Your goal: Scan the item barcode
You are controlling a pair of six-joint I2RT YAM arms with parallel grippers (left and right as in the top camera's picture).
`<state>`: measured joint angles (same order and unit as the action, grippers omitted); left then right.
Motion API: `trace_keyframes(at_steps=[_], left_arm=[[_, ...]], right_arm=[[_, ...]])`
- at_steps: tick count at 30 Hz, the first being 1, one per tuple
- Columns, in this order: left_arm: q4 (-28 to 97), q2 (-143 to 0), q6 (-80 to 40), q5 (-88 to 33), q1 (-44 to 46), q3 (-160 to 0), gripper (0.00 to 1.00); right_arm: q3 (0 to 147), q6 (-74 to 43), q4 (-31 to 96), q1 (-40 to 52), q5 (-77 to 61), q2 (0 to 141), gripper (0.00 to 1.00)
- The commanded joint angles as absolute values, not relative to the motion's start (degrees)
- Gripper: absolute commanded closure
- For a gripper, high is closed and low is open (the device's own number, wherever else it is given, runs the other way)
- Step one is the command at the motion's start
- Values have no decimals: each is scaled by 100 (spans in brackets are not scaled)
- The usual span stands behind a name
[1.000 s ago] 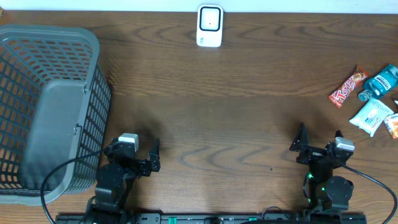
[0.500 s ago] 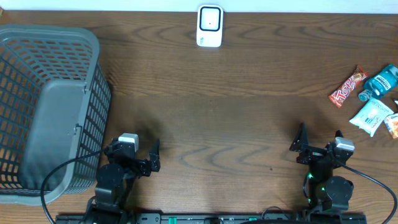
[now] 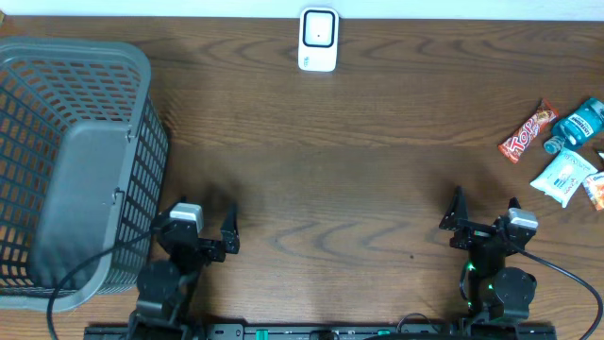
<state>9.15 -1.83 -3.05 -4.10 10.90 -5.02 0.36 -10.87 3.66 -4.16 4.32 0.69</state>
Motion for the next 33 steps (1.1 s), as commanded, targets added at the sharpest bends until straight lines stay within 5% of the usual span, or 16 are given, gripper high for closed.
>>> trace_keyframes(at_steps=[1, 33], left_arm=[[792, -10, 99, -340, 945, -316, 2], [377, -10, 532, -320, 720, -23, 2]], right_arm=[[32, -1002, 395, -408, 392, 32, 1], [32, -1002, 395, -408, 392, 34, 1]])
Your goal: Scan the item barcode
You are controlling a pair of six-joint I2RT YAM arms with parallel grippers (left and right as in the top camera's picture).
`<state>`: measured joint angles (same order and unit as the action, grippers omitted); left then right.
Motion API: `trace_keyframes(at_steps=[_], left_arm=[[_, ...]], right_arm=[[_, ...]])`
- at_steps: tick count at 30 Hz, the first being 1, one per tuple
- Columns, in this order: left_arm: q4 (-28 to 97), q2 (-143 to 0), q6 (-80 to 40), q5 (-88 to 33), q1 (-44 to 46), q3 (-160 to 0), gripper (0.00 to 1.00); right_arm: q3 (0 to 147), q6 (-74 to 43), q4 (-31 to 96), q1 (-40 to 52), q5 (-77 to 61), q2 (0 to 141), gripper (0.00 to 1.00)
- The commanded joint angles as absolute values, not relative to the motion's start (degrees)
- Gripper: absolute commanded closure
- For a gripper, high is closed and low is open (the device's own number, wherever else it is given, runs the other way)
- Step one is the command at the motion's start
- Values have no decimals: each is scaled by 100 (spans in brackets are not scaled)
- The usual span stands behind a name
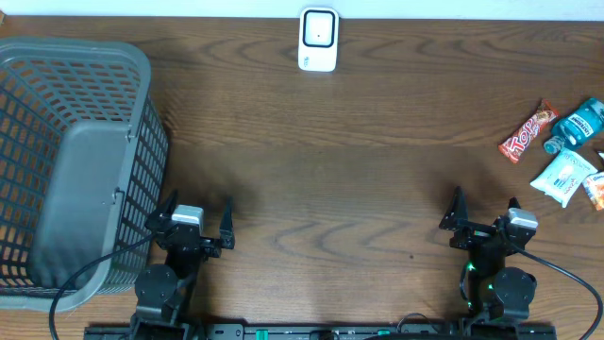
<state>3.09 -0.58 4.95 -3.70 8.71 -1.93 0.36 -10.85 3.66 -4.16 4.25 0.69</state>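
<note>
A white barcode scanner [318, 40] stands at the far middle of the table. Several packaged items lie at the right edge: a red wrapper [527, 132], a teal pack [578, 123], a white pouch [564, 177] and an orange-white pack [596, 189] cut off by the frame. My left gripper [198, 219] sits low near the front left, fingers spread, nothing between them. My right gripper [484, 210] sits near the front right, also open and empty, well short of the items.
A large grey mesh basket [75, 161] fills the left side, right beside my left arm. The dark wooden table [330, 170] stretches between the arms and the scanner.
My left gripper has turned slightly, its fingers now pointing more straight ahead. The right gripper and all items are where they were.
</note>
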Motion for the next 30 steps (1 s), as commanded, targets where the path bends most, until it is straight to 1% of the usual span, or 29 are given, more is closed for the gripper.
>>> trace_keyframes(at_steps=[1, 5, 30], left_arm=[[377, -10, 532, -320, 639, -23, 2], [377, -10, 532, -318, 429, -23, 2], [377, -23, 532, -320, 429, -23, 2]], right_arm=[[32, -1002, 395, -408, 392, 34, 1], [32, -1002, 395, -408, 392, 34, 1], [32, -1002, 395, -408, 392, 34, 1]])
